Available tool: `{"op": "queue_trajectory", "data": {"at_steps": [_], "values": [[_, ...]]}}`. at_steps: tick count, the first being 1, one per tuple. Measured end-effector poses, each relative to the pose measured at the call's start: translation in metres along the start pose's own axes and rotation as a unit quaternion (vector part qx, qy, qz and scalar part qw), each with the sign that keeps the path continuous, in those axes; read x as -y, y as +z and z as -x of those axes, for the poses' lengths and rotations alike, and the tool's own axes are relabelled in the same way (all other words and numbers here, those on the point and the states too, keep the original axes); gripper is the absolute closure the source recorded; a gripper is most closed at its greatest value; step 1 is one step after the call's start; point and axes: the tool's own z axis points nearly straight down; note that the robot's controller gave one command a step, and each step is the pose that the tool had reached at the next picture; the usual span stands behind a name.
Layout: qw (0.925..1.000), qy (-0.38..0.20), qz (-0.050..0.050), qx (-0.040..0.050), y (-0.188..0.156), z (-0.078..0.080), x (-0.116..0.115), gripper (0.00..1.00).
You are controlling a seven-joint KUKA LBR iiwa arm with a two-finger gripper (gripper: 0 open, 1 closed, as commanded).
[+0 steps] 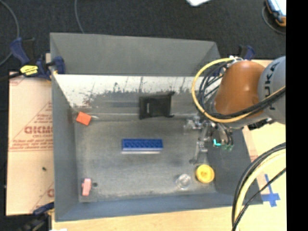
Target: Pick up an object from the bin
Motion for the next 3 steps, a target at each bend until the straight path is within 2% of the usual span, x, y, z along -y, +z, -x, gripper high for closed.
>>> {"op": "queue_trajectory", "data": {"at_steps": [1, 2, 3], "values": [[1.0, 0.0, 0.0, 0.0, 0.0, 0.0, 0.0, 0.0], [0.9988, -0.048, 0.0, 0.0, 0.03, -0.071, 0.017, 0.0], [0.9976, -0.069, -0.002, 0.0026, 0.044, -0.046, 0.067, 0.0]]}}
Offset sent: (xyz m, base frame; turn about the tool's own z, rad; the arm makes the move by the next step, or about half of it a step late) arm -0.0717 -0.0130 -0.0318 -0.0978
